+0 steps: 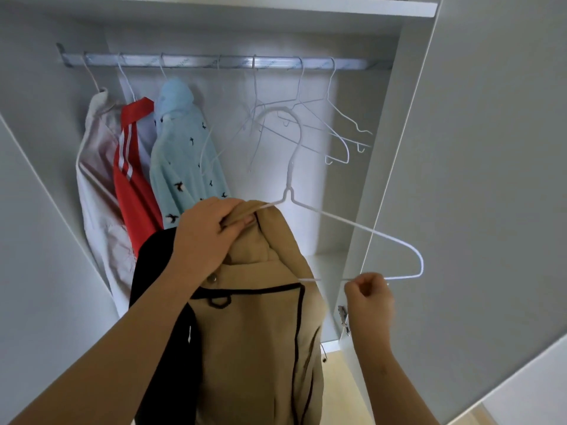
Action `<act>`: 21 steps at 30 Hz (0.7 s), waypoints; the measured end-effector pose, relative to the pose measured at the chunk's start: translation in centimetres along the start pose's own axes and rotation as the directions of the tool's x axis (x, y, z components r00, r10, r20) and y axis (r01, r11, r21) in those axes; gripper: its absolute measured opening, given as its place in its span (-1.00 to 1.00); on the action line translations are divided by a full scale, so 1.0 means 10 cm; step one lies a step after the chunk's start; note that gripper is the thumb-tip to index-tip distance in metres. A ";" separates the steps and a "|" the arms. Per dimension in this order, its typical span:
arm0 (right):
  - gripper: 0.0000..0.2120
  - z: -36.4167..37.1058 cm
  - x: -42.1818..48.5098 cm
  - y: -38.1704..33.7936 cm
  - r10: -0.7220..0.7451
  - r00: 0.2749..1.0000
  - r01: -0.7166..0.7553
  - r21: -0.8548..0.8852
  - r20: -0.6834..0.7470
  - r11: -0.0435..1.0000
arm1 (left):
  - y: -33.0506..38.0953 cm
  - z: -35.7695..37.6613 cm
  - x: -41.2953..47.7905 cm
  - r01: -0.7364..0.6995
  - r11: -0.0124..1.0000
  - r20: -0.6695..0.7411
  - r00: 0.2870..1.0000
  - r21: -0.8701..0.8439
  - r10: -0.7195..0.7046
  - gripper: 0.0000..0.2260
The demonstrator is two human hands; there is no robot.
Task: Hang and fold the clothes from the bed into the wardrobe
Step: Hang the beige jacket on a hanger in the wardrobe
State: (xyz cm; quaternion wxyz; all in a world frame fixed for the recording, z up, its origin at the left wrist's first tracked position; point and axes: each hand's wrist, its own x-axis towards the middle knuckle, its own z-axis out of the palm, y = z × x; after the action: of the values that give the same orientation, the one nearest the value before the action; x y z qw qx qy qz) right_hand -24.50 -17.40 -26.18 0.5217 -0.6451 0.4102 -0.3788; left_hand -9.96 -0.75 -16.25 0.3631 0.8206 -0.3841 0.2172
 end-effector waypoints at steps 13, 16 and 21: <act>-0.38 0.41 -0.04 -0.07 -0.131 0.624 0.436 -0.204 0.771 0.876 | -0.11 -0.36 0.06 -0.001 0.983 0.052 0.999 -0.182 0.011 -0.83; -0.46 0.45 -0.05 -0.07 -0.165 0.605 0.483 -0.195 0.779 0.854 | -0.17 -0.43 0.03 -0.009 0.980 0.092 0.995 -0.197 0.028 -0.75; -0.75 0.53 -0.04 -0.05 0.080 0.565 0.367 -0.337 0.821 0.867 | -0.25 -0.49 0.02 -0.010 0.980 0.096 0.995 -0.201 0.029 -0.70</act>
State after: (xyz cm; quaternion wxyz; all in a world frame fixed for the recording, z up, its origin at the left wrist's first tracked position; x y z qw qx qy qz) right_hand -19.77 -15.07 -26.64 0.4427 -0.8840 0.1474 0.0298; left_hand -8.28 4.04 -14.03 0.4224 0.7858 -0.4295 0.1404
